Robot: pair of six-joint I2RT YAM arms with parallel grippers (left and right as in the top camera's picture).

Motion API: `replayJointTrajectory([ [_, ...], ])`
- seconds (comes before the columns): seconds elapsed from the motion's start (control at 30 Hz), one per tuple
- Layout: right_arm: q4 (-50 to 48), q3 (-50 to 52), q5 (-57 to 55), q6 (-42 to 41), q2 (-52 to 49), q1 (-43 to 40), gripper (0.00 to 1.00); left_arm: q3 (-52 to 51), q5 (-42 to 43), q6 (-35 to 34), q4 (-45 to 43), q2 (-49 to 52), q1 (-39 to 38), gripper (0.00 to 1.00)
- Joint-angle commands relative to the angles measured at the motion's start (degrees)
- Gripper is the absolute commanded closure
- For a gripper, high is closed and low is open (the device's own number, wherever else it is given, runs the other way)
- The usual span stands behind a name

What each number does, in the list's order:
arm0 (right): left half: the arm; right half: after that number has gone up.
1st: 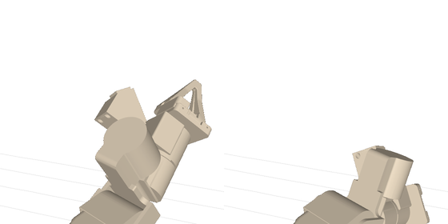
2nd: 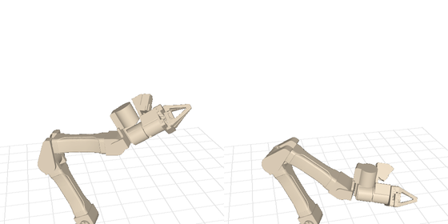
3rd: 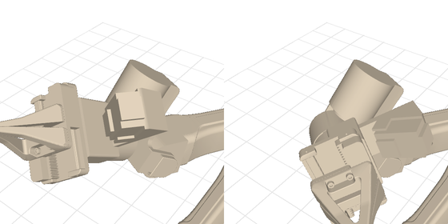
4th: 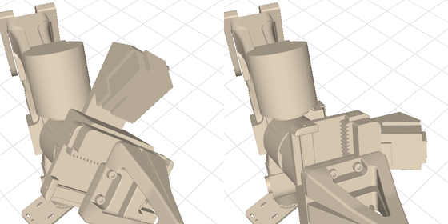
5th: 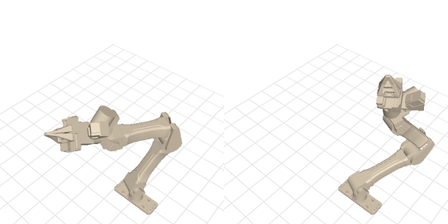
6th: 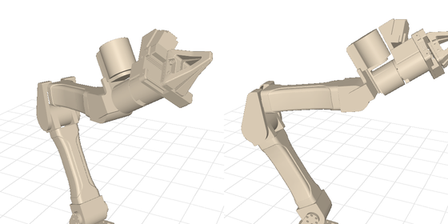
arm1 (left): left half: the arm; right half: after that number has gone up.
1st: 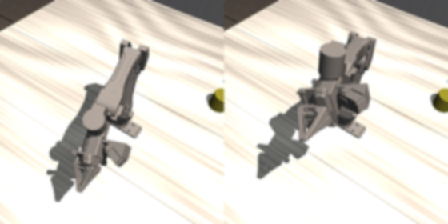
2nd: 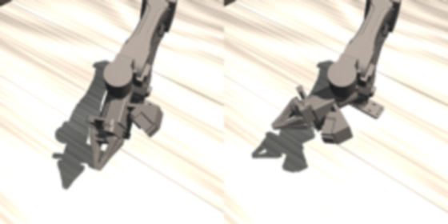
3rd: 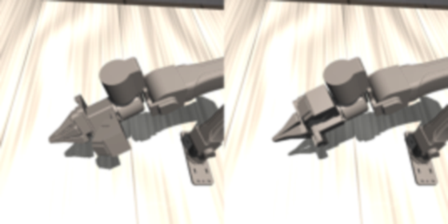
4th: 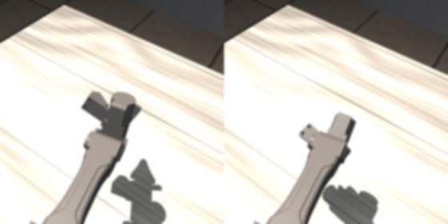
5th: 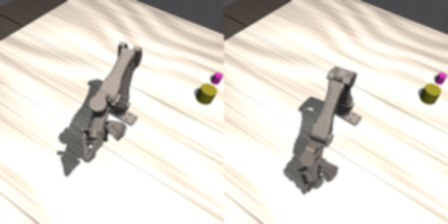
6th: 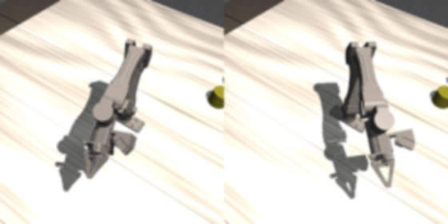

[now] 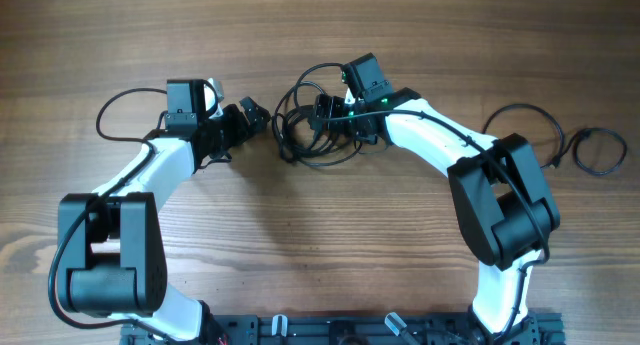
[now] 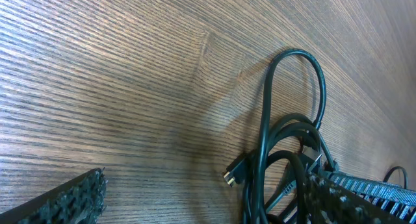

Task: Untangle cables

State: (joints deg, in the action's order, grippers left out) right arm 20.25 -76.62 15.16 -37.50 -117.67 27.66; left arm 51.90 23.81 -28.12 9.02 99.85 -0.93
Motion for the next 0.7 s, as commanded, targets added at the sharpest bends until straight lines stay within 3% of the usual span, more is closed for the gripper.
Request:
replayJointTrajectory([
  [0.0,-0.13,0.57,-1.22,-0.15,-1.49,0.22,0.00,-0.24,-0.50,0.31,0.04,-0.74,0.46,0.00],
  [0.33,-6.03,0.57,-1.20,-0.20,-1.49,0.22,0.00,-0.24,0.79,0.28,-1.05,-0.74,0.46,0.00],
  [0.4,-6.14,0.57,-1.18,-0.22,-1.49,0.22,0.00,-0.24,0.79,0.28,-1.11,-0.74,0.46,0.44],
  [0.53,-6.10,0.57,1.66,-0.22,-1.49,0.22,0.00,-0.24,0.81,0.13,-2.14,-0.74,0.46,0.96],
  [0.6,-5.77,0.57,1.62,0.04,-1.49,0.22,0.03,-0.24,0.72,-0.79,-1.66,-0.74,0.42,0.96],
  [0.67,-4.74,0.57,1.62,0.13,-1.49,0.22,0.16,-0.24,-1.75,-0.76,-0.15,-0.74,0.42,0.96],
])
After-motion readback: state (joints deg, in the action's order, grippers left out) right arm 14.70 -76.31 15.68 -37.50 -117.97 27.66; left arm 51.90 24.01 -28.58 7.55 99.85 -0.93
